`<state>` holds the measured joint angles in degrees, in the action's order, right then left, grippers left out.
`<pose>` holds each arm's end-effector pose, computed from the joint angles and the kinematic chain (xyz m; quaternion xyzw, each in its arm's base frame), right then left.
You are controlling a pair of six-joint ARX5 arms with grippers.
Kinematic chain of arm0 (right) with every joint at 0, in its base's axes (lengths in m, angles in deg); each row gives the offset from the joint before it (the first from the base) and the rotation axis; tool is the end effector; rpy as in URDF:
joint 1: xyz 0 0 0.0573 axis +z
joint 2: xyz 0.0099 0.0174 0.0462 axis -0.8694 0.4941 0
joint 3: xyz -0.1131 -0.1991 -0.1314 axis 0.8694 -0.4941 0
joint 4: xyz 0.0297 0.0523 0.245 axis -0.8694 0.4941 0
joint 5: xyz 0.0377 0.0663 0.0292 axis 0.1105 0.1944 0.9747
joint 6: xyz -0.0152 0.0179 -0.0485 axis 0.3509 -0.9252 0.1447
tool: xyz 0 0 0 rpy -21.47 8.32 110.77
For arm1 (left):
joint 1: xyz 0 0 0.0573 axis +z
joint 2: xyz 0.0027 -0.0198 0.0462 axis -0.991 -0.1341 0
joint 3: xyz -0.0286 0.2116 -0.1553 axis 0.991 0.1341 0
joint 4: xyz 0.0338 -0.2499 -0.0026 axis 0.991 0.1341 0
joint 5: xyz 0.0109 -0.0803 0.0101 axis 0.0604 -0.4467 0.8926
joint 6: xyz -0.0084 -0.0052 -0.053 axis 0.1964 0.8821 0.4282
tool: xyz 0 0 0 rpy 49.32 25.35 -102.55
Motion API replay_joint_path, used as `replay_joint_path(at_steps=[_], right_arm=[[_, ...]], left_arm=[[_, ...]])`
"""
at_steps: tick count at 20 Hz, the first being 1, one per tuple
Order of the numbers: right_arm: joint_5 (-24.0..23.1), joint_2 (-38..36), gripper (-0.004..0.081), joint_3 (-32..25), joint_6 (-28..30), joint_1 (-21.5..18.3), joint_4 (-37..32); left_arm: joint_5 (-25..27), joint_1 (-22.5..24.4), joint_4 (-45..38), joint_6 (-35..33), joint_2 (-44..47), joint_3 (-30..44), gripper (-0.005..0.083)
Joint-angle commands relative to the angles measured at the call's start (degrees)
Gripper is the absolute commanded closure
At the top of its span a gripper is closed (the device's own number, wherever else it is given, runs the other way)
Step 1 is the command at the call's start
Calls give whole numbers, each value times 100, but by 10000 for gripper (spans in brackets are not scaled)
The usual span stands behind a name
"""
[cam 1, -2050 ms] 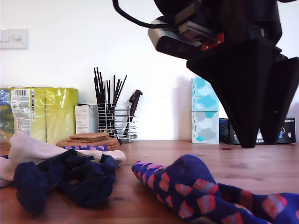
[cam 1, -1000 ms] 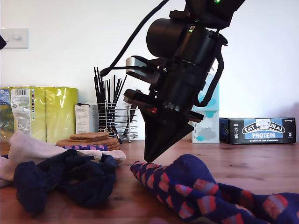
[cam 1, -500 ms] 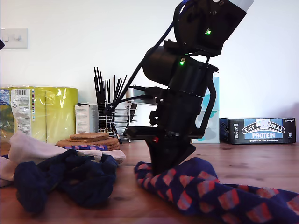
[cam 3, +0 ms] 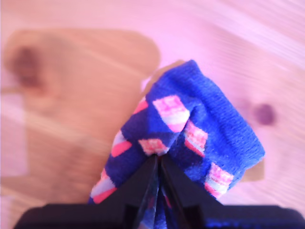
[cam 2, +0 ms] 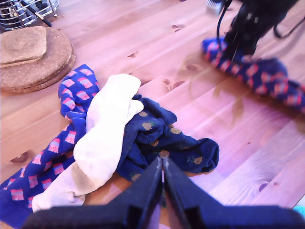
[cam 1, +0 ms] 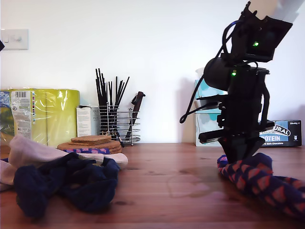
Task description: Pair up the socks based on colour and pattern, by placing each sock on top of its pair
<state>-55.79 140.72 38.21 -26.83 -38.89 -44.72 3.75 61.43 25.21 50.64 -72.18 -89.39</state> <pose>0.3474 0.1335 0.1473 -0.1702 0.5571 0.1313 0.8021 0.1163 -0.0519 0.2768 0.0773 0.2785 -0.3090 0.9061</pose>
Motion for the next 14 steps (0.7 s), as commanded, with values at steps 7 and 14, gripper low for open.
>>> replay_joint_path(at_steps=[7, 14], right_arm=[[238, -1587, 782, -243, -83, 203, 186], [918, -3849, 782, -428, -269, 505, 212]], left_arm=[[109, 13, -289, 20, 26, -4, 793], [142, 181, -975, 17, -70, -4, 794]])
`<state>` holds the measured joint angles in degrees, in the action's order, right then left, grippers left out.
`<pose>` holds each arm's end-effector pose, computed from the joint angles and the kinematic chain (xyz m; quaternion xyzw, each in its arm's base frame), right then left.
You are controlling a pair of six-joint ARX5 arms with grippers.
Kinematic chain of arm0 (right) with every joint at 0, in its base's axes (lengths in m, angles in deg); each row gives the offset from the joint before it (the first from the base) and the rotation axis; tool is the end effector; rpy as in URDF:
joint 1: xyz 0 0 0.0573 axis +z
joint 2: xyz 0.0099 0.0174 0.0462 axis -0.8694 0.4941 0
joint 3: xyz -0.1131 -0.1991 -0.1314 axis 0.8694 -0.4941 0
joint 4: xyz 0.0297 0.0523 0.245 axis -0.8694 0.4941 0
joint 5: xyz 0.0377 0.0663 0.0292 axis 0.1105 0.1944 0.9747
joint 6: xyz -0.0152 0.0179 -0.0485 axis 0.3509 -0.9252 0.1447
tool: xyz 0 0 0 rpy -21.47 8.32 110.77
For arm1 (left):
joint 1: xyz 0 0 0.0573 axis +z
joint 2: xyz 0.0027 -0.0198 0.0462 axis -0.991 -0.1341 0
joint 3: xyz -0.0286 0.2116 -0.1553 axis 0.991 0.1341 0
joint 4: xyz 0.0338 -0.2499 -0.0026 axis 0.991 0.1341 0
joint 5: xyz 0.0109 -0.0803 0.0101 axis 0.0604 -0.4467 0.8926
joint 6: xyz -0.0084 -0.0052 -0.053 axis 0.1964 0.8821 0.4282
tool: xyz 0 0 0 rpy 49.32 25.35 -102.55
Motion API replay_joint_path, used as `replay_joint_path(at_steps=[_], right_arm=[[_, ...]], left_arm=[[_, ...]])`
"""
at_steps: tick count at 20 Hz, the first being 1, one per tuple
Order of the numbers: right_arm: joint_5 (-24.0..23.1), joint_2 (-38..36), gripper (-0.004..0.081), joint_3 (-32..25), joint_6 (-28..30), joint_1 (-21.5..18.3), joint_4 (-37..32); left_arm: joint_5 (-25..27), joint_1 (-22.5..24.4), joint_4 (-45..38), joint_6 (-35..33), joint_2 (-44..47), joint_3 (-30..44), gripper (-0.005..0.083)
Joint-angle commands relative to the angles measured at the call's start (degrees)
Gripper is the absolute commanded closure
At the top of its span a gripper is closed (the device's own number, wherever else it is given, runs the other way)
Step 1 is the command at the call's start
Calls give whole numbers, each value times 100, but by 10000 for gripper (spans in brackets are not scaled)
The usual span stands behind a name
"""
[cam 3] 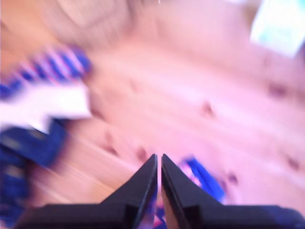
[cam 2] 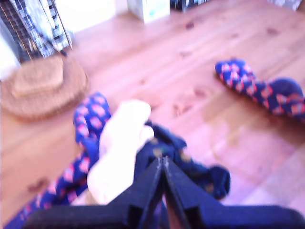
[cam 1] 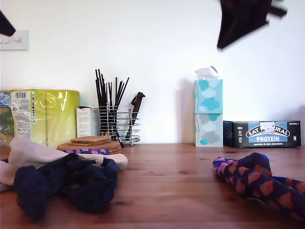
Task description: Pair up the socks based on colour and pattern, by placing each sock on top of its pair
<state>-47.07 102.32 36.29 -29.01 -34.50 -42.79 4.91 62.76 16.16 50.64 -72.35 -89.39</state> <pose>0.2396 0.1177 0.3428 -0.0818 0.2990 0.2401 0.9199 0.1254 -0.0515 0.2894 0.0746 0.2050 -0.2899 0.9319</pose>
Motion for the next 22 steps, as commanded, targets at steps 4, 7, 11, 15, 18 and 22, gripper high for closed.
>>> replay_joint_path(at_steps=[4, 7, 11, 15, 18, 22], right_arm=[[522, -1379, 782, -1246, -55, 407, -210], [1075, -2299, 782, -1781, -94, 826, -7], [1099, -3254, 782, -1838, -103, 1475, 741], [1097, -3716, 782, -1838, -210, 1821, 1331], [1097, -3751, 782, -1838, -234, 1873, 1598], [1099, -3751, 782, -1838, -181, 1873, 1672]], left_arm=[[-50, 262, -151, -144, -293, -4, 795], [-223, 520, -116, -577, -623, -66, 795], [-507, 1073, 785, -1587, -1366, -739, 795], [-761, 1572, 1891, -3025, -2645, -1825, 795], [-857, 1812, 1965, -3034, -3633, -2393, 423], [-614, 1840, 1530, -3853, -4610, -2754, 191]])
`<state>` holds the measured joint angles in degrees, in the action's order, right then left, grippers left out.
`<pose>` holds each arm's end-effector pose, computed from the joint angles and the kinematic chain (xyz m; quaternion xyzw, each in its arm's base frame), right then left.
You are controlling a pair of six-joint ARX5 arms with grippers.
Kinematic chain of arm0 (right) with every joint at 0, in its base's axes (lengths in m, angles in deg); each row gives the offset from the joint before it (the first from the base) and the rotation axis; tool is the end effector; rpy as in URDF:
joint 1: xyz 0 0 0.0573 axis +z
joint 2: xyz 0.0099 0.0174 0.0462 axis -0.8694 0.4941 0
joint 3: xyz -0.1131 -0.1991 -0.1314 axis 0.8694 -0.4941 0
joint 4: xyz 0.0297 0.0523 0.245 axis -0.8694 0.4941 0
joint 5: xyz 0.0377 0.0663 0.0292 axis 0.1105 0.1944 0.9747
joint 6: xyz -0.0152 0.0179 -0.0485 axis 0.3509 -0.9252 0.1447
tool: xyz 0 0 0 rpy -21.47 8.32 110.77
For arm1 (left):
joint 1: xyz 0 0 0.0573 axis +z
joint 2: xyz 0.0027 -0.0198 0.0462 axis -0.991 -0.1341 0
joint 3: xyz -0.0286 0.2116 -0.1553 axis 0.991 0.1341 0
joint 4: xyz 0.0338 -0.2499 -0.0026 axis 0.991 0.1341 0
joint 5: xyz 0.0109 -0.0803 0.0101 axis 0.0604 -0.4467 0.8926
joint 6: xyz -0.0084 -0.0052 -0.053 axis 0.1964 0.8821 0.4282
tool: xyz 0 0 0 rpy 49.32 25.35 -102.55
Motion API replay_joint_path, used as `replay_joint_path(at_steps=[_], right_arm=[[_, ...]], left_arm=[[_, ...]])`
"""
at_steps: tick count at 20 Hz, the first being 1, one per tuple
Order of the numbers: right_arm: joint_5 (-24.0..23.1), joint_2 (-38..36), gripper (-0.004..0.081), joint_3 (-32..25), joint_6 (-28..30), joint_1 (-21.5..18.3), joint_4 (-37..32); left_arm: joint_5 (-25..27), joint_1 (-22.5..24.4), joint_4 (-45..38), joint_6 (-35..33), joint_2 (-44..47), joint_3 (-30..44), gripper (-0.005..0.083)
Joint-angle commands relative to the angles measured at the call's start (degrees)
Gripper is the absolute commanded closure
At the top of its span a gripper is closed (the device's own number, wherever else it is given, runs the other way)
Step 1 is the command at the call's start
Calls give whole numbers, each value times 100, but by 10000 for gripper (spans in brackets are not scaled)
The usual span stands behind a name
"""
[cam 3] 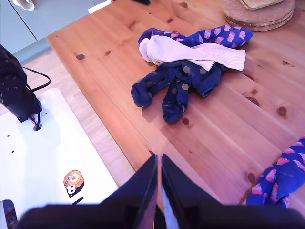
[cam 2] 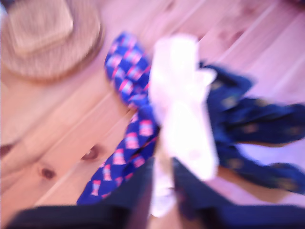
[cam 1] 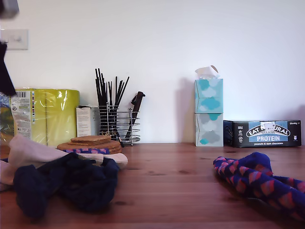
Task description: Pair up the socks based on colour and pattern, by placing each sock on top of its pair
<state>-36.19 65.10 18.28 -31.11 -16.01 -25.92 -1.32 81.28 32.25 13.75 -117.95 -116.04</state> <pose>0.0696 0.0775 0.3263 -0.0795 0.2792 0.4634 0.8372 0.2808 -0.0146 0.2708 0.2458 0.4049 -0.3321 0.8157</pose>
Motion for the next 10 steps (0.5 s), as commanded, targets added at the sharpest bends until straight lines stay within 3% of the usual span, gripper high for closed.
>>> replay_joint_path(at_steps=[1, 6, 10], right_arm=[[11, -28, 782, -37, 28, 24, -15], [9, -26, 782, -37, 9, 24, -11], [-11, -17, 782, -37, -48, 24, -13]], left_arm=[[20, -11, -144, -326, -273, -136, 193], [153, 70, -761, -1060, -1233, -160, 211], [227, 186, -1132, -1185, -1993, -168, 271]])
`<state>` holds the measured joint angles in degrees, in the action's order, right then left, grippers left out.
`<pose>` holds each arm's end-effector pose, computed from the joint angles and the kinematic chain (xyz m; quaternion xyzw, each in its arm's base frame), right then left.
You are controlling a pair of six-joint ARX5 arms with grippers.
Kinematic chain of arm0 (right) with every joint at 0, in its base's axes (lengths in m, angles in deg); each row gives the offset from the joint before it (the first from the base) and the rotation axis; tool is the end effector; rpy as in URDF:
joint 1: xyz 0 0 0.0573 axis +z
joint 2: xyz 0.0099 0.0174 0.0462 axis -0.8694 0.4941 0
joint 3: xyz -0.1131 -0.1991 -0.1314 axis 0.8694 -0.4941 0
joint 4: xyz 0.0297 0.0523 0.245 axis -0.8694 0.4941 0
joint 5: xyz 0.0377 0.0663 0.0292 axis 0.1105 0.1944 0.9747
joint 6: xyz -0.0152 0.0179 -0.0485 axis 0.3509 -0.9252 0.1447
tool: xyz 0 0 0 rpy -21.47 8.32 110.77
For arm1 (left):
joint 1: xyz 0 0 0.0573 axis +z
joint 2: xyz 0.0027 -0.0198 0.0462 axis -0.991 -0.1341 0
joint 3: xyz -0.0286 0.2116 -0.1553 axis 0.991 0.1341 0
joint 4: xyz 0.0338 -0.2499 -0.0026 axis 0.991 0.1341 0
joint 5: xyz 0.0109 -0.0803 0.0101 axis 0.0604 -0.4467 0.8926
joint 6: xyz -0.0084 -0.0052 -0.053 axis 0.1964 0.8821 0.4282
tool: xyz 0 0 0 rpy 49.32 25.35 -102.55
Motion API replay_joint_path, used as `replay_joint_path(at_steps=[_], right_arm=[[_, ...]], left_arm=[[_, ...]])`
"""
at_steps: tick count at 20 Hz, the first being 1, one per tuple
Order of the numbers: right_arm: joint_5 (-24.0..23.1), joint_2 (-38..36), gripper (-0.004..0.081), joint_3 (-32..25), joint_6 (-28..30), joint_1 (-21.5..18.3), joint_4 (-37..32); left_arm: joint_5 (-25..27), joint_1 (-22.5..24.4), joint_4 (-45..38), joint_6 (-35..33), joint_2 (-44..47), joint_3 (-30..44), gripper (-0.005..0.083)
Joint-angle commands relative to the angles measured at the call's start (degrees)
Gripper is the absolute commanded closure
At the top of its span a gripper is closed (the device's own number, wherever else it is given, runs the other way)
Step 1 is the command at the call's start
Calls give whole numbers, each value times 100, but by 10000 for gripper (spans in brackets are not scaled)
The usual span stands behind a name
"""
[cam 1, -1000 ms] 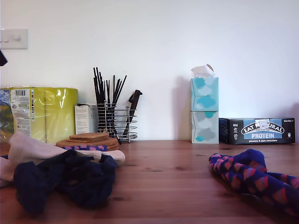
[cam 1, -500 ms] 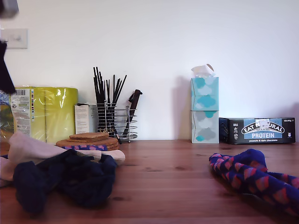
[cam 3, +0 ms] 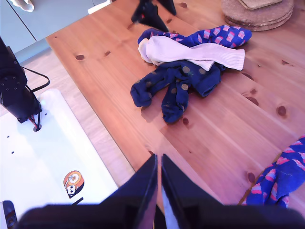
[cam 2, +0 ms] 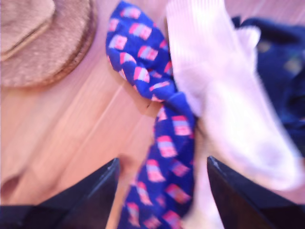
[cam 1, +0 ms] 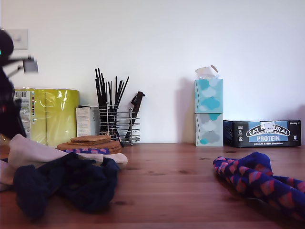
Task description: Pair up the socks based on colour and pattern, by placing each sock on top of its pair
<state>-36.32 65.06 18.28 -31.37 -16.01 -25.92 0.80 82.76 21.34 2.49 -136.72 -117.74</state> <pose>0.0695 0.0774 0.3264 -0.0779 0.2799 0.4619 0.8380 0.3438 -0.0058 0.1906 0.3097 0.4250 -0.3642 0.7686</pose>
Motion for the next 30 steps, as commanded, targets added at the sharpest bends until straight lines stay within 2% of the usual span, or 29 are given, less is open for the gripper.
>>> replay_joint_path(at_steps=[1, 5, 7, 8, 11, 13, 15, 18, 20, 22, 25, 30], right_arm=[[2, 4, 782, -37, -24, 24, -17], [2, 125, 782, -37, -26, 24, -26], [2, 186, 782, -37, -26, 24, -28], [4, 214, 782, -37, -26, 24, -26], [-9, 251, 782, -37, -61, 24, -28], [-184, 251, 782, -37, -216, 24, -33], [-461, 251, 782, -37, -216, 22, -31], [-671, 245, 782, -37, -214, 22, -28], [-776, 245, 782, -37, -210, 22, -28], [-848, 245, 782, -37, -157, 22, -28], [-1043, 245, 782, -37, -142, 22, -31], [-1460, 192, 782, -37, -109, 22, -52]], left_arm=[[59, 57, -20, -76, -236, 2, 292], [140, 63, -98, -81, -509, 2, 298], [142, 66, -144, -76, -603, 2, 356], [142, 79, -140, -31, -669, 2, 418], [149, 92, -9, 31, -734, 2, 690], [221, 90, 13, 37, -732, -9, 803], [382, 85, 184, 188, -728, -157, 797], [612, 85, 887, 787, -721, -787, 797], [629, 85, 1499, 1443, -721, -1373, 797], [555, 52, 2267, 2444, -721, -2011, 797], [-210, -44, 3399, 3672, -721, -2852, 797], [-2041, -490, 4238, 4459, -719, -3790, 797]])
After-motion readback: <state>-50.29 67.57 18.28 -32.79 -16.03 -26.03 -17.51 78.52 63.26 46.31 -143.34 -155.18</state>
